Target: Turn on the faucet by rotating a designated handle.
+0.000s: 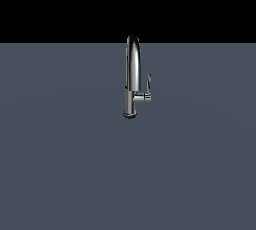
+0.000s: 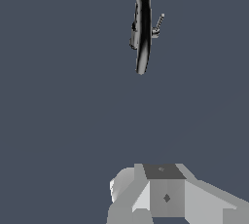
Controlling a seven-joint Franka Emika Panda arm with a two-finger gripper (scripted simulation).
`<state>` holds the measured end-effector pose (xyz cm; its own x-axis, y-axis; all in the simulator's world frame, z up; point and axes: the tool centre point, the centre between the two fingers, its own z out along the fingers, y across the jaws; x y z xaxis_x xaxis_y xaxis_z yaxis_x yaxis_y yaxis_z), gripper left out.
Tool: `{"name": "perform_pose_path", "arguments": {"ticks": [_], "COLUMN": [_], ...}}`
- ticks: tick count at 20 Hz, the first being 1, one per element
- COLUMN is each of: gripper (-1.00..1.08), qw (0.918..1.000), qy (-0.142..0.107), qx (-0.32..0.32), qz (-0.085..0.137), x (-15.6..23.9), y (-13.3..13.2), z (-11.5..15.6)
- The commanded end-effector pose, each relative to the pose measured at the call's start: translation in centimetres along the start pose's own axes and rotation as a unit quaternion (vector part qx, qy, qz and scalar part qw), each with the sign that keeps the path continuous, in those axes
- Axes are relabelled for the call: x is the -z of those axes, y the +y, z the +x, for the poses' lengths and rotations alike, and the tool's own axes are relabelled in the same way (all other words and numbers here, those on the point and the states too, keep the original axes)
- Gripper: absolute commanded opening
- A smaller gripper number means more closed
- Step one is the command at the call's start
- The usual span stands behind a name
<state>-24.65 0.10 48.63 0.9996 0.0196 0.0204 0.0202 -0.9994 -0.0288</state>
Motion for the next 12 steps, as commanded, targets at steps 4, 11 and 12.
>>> {"name": "perform_pose_path", "arguments": {"ticks": [4, 11, 12], "gripper": [-1.00, -1.00, -1.00], "qw": [1.0000, 0.9997, 0.9995], "qy": [-0.001, -0.015, -0.018], "qx": [-0.001, -0.015, -0.018], "qz": [0.001, 0.014, 0.017], "x": [0.0, -0.1, -0.1], "y": [0.0, -0.1, -0.1], "z": [0.1, 1.4, 1.6]}}
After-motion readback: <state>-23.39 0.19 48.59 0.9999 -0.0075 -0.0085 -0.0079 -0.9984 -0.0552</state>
